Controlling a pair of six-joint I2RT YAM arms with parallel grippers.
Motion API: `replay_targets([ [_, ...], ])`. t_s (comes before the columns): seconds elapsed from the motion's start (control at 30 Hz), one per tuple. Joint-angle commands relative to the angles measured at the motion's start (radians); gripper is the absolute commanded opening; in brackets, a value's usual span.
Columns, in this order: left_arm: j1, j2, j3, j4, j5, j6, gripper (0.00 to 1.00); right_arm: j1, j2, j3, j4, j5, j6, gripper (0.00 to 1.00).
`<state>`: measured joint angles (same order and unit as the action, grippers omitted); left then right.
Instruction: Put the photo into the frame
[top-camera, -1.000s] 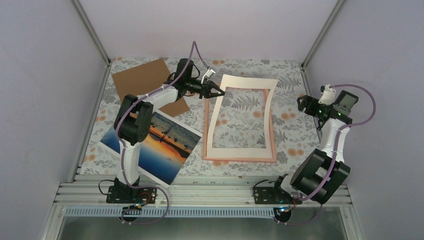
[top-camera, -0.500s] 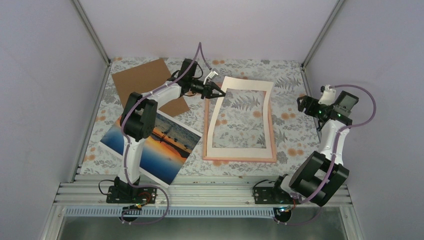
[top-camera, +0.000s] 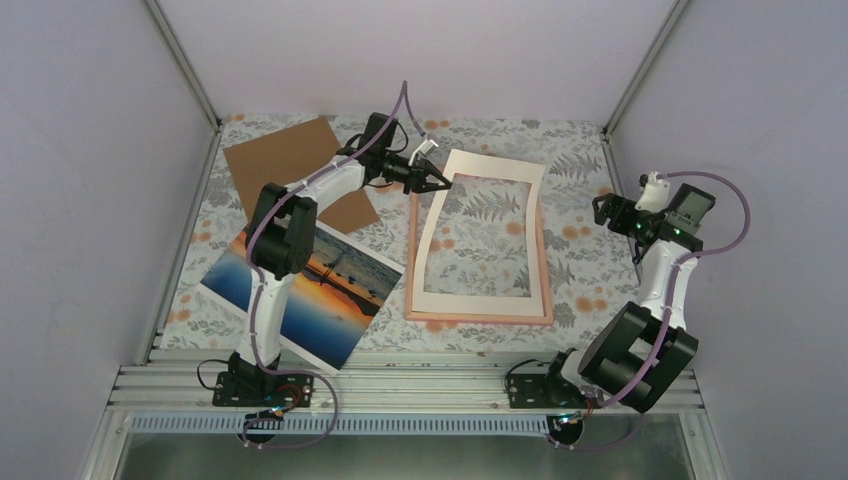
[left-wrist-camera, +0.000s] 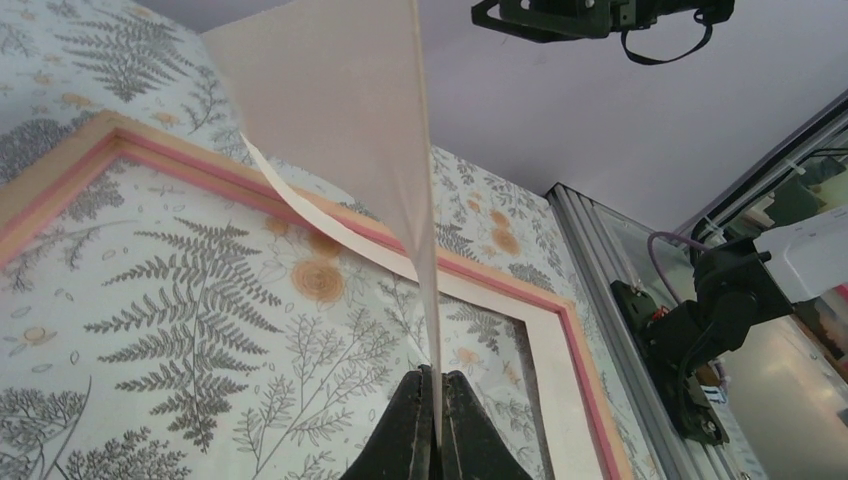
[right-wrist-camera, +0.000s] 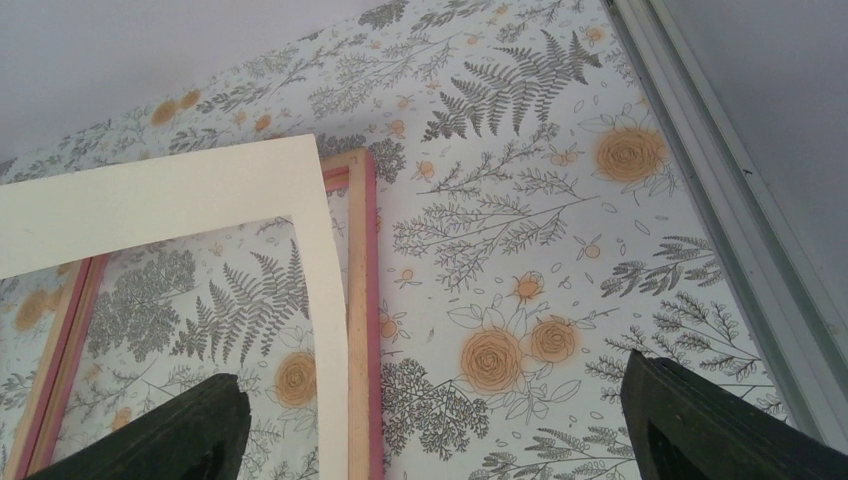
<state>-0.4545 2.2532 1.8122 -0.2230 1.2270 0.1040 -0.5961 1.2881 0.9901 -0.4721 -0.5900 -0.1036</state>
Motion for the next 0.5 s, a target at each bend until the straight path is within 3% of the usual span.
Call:
replay_targets([
  [0.0, -0.001, 0.009, -0.006, -0.055, 0.002, 0.089, 0.03, 0.004, -0.024, -0.014, 0.01, -0.014, -0.008, 0.92],
  [0.2, -0.003, 0.025, 0.024, -0.097, -0.013, 0.124, 0.06, 0.004, -0.024, -0.015, 0.008, -0.016, -0.007, 0.92],
  [0.33, -0.007, -0.02, -0.087, 0.026, -0.023, 0.042, 0.06, 0.004, -0.022, -0.011, 0.01, -0.017, -0.001, 0.92],
  [0.47, -0.007, -0.028, -0.121, 0.038, -0.07, 0.001, 0.16, 0.004, -0.026, -0.016, 0.013, -0.017, 0.006, 0.92],
])
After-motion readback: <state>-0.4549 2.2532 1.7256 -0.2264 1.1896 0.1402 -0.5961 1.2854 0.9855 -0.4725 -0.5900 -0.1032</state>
